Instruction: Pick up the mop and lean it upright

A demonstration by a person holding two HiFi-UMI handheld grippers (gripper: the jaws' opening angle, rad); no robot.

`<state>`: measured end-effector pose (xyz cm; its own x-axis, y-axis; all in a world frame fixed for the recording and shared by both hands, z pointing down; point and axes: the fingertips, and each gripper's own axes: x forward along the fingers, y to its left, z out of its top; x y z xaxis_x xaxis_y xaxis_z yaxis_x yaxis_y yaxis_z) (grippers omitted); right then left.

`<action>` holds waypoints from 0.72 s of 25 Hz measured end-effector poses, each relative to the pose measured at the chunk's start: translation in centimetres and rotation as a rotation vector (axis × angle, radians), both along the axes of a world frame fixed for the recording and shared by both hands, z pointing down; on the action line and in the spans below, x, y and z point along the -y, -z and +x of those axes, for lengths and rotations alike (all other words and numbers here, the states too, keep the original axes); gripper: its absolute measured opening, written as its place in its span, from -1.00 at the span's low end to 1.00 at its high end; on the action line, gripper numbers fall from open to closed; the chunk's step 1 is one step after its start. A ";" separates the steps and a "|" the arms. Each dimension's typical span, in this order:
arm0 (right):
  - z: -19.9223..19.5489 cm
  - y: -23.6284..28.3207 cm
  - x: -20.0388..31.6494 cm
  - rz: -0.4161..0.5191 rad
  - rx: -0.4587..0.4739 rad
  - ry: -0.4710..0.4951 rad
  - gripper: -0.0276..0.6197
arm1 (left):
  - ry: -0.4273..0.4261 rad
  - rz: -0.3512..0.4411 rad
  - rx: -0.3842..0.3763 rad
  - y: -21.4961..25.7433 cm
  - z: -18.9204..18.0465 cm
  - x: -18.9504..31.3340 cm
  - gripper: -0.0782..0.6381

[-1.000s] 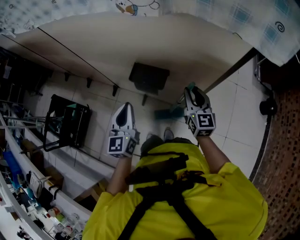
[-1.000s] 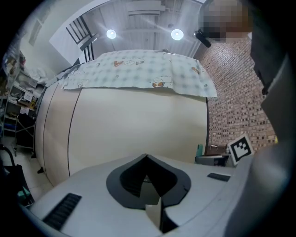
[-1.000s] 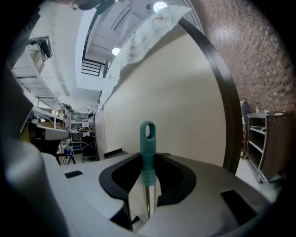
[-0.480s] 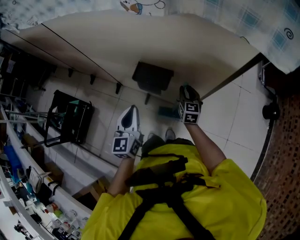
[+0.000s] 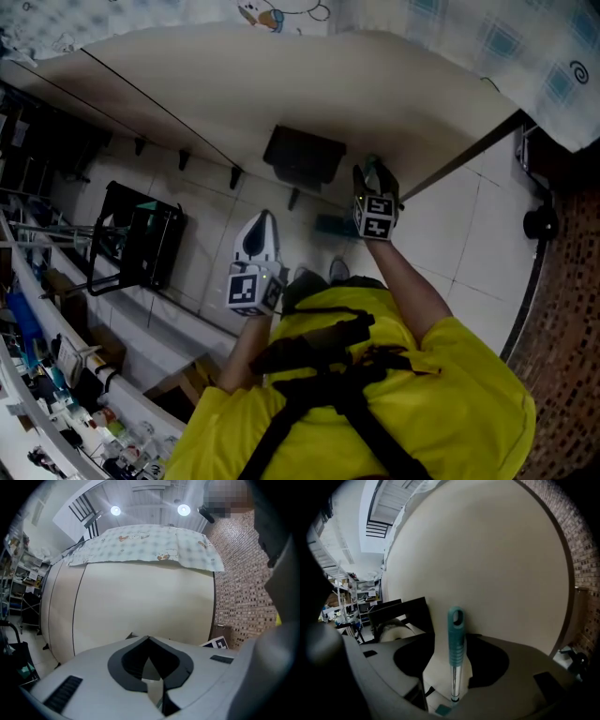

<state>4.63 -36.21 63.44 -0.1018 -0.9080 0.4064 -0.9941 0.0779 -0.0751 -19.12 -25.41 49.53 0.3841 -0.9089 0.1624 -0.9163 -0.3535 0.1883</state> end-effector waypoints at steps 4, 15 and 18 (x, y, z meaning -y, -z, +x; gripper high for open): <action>-0.4 1.6 -0.7 0.032 -0.009 0.030 -0.23 | -0.009 0.005 -0.015 0.1 0.5 0.1 -0.78; 1.0 15.9 -11.0 0.221 0.144 0.227 -0.17 | -0.027 0.021 -0.021 1.4 0.6 0.4 -0.78; 1.5 19.3 -13.1 0.285 0.157 0.244 -0.39 | -0.031 0.034 -0.022 2.1 0.5 -0.1 -0.78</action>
<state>6.13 -23.13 44.19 -0.3690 -0.9235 0.1046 -0.9221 0.3497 -0.1654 -18.62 -25.31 47.41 0.4155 -0.9012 0.1228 -0.9005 -0.3885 0.1955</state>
